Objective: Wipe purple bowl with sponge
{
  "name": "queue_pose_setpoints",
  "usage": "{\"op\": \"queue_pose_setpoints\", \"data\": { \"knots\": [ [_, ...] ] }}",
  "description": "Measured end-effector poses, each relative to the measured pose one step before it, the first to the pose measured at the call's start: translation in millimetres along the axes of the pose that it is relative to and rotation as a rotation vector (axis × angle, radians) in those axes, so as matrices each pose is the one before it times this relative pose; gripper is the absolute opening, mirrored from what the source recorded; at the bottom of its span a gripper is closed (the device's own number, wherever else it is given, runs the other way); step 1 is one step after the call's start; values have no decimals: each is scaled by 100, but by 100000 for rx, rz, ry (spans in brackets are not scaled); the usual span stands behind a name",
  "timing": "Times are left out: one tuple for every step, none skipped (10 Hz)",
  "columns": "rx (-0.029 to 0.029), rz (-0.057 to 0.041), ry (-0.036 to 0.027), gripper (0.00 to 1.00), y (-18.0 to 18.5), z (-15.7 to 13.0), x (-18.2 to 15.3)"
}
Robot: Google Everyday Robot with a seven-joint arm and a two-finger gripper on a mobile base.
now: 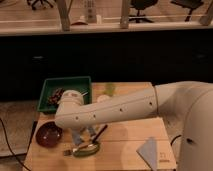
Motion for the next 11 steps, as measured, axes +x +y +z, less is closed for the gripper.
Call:
{"op": "queue_pose_setpoints", "data": {
  "knots": [
    [577, -1491, -423, 0, -730, 142, -707],
    [453, -1279, -61, 0, -1008, 166, -828],
    [427, -1380, -80, 0, -832, 109, -782],
    [301, -629, 89, 0, -422, 86, -291],
    [240, -670, -5, 0, -208, -3, 51],
    [307, -1434, 99, 0, -244, 32, -265],
    [525, -1684, -90, 0, -582, 185, -658],
    [623, -1585, -212, 0, -707, 207, -689],
    [314, -630, 36, 0, -346, 130, -179],
    [331, -745, 10, 0, -334, 48, -59],
    [181, -1307, -163, 0, -248, 0, -207]
  ]
}}
